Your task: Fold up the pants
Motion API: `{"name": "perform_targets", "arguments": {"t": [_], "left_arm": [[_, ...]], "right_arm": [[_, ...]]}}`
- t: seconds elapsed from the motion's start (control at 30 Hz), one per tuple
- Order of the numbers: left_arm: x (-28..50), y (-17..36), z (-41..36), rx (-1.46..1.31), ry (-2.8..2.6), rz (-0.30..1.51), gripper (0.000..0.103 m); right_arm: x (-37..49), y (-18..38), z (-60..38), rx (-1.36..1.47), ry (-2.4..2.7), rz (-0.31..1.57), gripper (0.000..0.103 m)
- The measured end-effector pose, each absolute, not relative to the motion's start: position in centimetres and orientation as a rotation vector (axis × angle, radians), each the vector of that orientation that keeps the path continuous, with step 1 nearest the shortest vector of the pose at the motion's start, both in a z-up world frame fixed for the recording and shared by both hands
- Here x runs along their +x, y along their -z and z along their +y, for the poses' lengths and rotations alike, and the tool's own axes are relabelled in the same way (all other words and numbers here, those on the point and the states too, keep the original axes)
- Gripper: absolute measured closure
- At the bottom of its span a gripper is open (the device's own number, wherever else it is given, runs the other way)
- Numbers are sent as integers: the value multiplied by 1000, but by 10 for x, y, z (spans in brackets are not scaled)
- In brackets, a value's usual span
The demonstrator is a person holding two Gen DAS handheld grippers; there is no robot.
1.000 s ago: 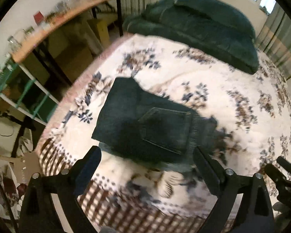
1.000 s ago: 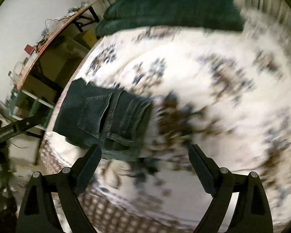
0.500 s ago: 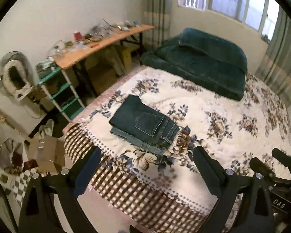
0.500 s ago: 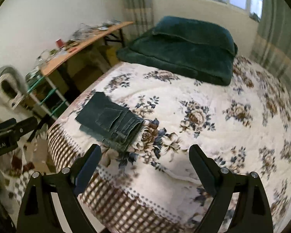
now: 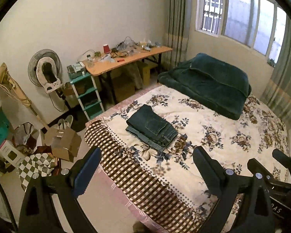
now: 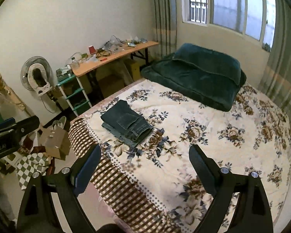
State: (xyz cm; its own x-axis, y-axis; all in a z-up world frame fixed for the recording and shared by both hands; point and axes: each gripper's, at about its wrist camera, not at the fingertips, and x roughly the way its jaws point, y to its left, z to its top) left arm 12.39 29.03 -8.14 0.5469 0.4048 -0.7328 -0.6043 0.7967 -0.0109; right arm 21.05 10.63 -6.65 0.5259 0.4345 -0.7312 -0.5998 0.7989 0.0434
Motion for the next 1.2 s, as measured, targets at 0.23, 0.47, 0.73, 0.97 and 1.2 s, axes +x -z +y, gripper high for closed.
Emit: {"name": "perform_targets", "arguments": {"t": [0.23,0.47,0.73,0.97,1.2], "left_arm": [[85,47,269,-233,-605,780,6],[55,24,257,-218,-604,763,6],[43,17,258,-232,-582,749,6],[58,7,261,-191,-581,776,0],[78,-1,278,-229,-562,779,0]], "right_arm": [[153,1,75,-209,-622,735,9],[108,-43,59,-197,-651,714,9],[81,-66,54,-194,-669,706,5],[95,-77,61,-198,-645,727,4],[123,-86,73,-210,-625,732,3]]}}
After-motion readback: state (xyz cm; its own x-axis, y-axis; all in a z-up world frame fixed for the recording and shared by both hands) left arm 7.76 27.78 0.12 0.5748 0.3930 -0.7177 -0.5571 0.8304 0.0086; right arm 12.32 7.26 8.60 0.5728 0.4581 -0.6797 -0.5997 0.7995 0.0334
